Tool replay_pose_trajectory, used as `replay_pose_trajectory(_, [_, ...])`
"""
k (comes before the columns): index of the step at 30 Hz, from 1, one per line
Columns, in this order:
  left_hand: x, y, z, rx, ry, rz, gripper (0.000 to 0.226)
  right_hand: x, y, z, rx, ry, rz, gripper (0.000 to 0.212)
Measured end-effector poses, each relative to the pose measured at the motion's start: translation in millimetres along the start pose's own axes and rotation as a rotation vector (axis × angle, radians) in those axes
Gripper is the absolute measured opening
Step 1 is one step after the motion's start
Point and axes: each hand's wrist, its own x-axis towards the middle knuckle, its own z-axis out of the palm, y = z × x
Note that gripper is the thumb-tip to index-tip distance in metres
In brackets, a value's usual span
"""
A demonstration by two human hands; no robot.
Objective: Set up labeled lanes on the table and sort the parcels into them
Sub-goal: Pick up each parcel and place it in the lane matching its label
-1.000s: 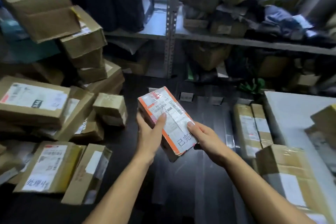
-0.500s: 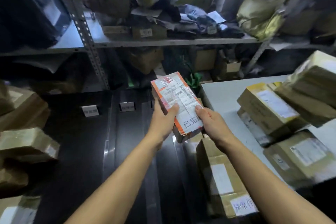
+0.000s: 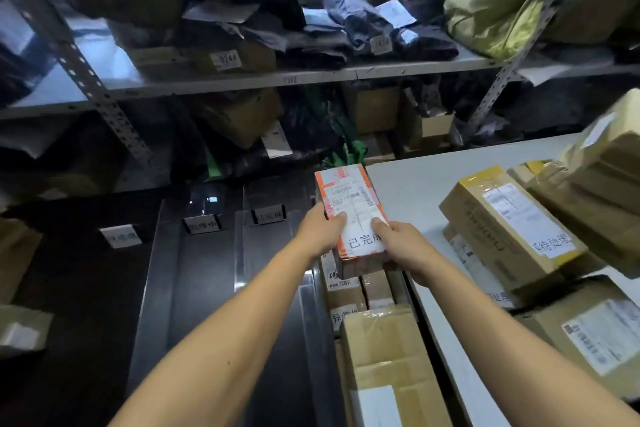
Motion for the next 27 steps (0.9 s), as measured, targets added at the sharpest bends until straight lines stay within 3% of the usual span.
replay_pose_trajectory(8, [35,-30,21,0.101,-0.002,-0.064,0.041,42,31,14,-0.012,-0.090,0.100,0.040])
replay_pose_trajectory(19, [40,-51,25,0.093,-0.077,-0.156,0.054,50,43,22,-0.249,-0.094,0.077,0.038])
replay_pose_trajectory(27, [24,-38,22,0.142,-0.055,-0.044,0.052,35,29,26,-0.473,0.037,0.030,0.036])
